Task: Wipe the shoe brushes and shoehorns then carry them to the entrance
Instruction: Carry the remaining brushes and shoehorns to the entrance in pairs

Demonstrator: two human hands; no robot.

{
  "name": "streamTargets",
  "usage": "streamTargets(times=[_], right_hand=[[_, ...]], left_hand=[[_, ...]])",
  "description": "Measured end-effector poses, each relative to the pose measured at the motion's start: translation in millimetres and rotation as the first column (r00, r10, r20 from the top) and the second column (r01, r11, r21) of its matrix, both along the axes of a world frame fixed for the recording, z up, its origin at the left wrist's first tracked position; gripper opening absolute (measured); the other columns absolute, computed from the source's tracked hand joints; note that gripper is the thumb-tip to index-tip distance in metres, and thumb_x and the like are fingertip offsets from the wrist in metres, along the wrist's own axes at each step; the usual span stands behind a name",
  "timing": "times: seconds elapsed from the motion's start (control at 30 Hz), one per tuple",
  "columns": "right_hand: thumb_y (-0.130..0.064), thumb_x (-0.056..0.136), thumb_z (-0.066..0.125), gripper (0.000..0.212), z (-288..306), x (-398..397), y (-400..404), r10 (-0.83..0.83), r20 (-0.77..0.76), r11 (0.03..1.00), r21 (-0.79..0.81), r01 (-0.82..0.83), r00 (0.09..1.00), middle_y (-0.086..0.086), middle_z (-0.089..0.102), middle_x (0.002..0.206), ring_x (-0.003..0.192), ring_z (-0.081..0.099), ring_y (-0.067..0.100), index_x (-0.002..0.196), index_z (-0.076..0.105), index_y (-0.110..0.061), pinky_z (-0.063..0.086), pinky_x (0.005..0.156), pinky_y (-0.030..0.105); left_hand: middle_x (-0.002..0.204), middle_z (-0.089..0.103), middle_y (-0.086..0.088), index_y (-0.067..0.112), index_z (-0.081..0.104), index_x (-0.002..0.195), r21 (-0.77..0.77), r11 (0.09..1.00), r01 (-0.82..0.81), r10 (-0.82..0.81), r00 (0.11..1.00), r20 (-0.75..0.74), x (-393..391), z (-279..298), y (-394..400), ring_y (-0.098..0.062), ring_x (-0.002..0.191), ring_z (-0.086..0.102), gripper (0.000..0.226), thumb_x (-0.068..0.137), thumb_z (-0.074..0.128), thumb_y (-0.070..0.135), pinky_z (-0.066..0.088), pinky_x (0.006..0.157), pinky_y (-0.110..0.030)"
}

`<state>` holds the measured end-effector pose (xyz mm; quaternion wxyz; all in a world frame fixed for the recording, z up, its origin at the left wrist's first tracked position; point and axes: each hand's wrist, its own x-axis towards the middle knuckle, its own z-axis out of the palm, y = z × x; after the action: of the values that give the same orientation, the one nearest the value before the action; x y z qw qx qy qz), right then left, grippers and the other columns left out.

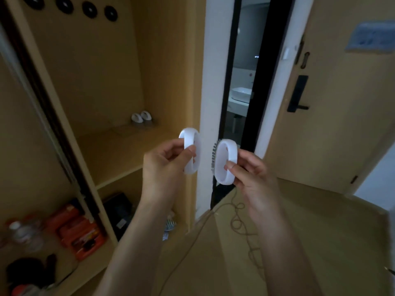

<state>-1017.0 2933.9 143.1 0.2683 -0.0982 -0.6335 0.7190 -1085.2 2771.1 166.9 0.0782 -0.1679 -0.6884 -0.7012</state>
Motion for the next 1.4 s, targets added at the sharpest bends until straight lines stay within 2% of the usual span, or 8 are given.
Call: streamTargets(times=[0.33,0.47,0.57,0.77,0.87,1.2,1.3,1.4], right_hand=[[0.009,0.078,0.077,0.062,-24.0,-158.1,12.8,0.257,0.029,0.965,-0.063,-0.255,0.966,0.003,0.077,0.106,0.100,0.074,0.016,0.131,0.062,-0.020,0.058,0.082,0.026],[0.010,0.077,0.076,0.065,-35.5,-228.0,12.1,0.291,0.056,0.956,-0.045,-0.288,0.955,0.002,0.077,0.104,0.097,0.074,0.014,0.132,0.061,-0.021,0.057,0.074,0.020],[0.002,0.078,0.079,0.061,-36.9,-288.9,11.8,0.286,0.063,0.958,-0.022,-0.285,0.956,-0.004,0.077,0.106,0.101,0.073,0.012,0.131,0.062,-0.022,0.056,0.081,0.023],[-0.008,0.078,0.081,0.045,-27.2,-417.4,6.0,0.273,0.112,0.959,0.047,-0.279,0.956,-0.011,0.077,0.104,0.096,0.072,0.005,0.118,0.072,-0.027,0.055,0.085,0.028],[-0.008,0.077,0.082,0.038,-31.6,-474.0,-2.0,0.264,0.132,0.962,0.040,-0.272,0.955,-0.017,0.077,0.097,0.090,0.072,0.000,0.105,0.073,-0.033,0.053,0.078,0.024],[-0.005,0.081,0.079,0.030,-48.2,-611.9,-20.8,0.364,0.262,0.921,0.043,-0.387,0.894,-0.017,0.077,0.085,0.077,0.072,-0.002,0.098,0.073,-0.030,0.054,0.058,0.013],[-0.003,0.082,0.077,0.031,-50.7,-655.5,-29.4,0.432,0.281,0.889,0.025,-0.457,0.857,-0.009,0.076,0.096,0.084,0.072,0.005,0.107,0.073,-0.022,0.056,0.062,0.017],[-0.002,0.082,0.078,0.031,-54.3,-700.4,-39.6,0.495,0.297,0.849,0.034,-0.527,0.817,-0.007,0.074,0.097,0.086,0.070,0.008,0.103,0.071,-0.025,0.058,0.067,0.021]], left_hand=[[0.087,0.075,0.013,0.043,0.075,0.085,-0.020,0.973,-0.232,0.232,0.970,0.071,-118.9,-30.0,3.6,-0.009,0.084,0.072,0.013,0.086,0.073,0.029,0.061,0.078,-0.046],[0.087,0.074,0.016,0.044,0.075,0.086,-0.023,0.959,-0.281,0.282,0.955,0.092,-183.7,-43.8,1.3,-0.004,0.082,0.071,0.014,0.085,0.074,0.030,0.062,0.076,-0.040],[0.087,0.074,0.017,0.039,0.074,0.088,0.002,0.959,-0.285,0.282,0.951,0.130,-243.2,-49.4,1.2,-0.002,0.081,0.071,0.008,0.085,0.075,0.031,0.061,0.073,-0.035],[0.082,0.072,0.025,0.040,0.071,0.082,-0.028,0.954,-0.298,0.298,0.938,0.176,-364.9,-38.8,-9.6,0.006,0.077,0.068,0.011,0.086,0.073,0.030,0.054,0.063,-0.020],[0.083,0.072,0.025,0.041,0.070,0.087,-0.070,0.946,-0.317,0.325,0.928,0.182,-417.8,-40.5,-19.4,0.008,0.077,0.067,0.012,0.085,0.074,0.030,0.048,0.061,-0.015],[0.088,0.071,0.015,0.035,0.067,0.093,-0.078,0.881,-0.467,0.468,0.835,0.291,-536.0,-64.7,-41.9,-0.003,0.081,0.066,0.021,0.083,0.077,0.020,0.046,0.062,-0.020],[0.092,0.069,0.012,0.027,0.067,0.104,-0.125,0.855,-0.504,0.516,0.799,0.310,-566.5,-67.7,-47.4,0.000,0.080,0.064,0.025,0.083,0.076,0.016,0.044,0.056,-0.013],[0.096,0.069,0.007,0.021,0.067,0.109,-0.151,0.833,-0.532,0.551,0.772,0.317,-599.6,-71.2,-51.7,-0.008,0.082,0.065,0.029,0.083,0.076,0.013,0.048,0.061,-0.020]])
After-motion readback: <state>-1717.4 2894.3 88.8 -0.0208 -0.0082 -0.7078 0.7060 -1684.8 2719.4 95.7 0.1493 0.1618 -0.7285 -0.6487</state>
